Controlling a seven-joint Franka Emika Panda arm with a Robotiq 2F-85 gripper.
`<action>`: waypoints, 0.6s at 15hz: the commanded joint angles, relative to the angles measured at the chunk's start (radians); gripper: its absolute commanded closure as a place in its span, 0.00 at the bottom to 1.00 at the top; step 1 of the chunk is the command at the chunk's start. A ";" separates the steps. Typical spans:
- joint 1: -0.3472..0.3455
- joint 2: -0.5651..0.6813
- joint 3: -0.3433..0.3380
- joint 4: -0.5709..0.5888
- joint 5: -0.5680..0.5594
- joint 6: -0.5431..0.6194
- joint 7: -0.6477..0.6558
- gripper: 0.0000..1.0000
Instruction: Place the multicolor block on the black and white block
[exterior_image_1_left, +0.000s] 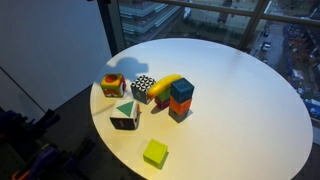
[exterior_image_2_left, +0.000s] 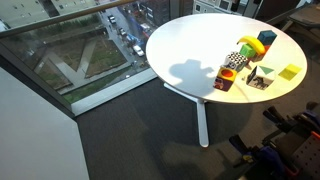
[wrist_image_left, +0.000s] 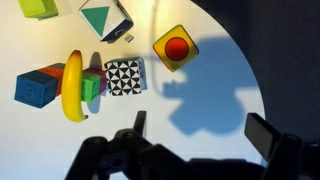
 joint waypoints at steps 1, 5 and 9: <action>-0.010 -0.012 -0.005 -0.062 0.013 0.083 -0.052 0.00; -0.014 -0.012 -0.012 -0.134 0.031 0.185 -0.121 0.00; -0.020 -0.004 -0.020 -0.193 0.094 0.264 -0.224 0.00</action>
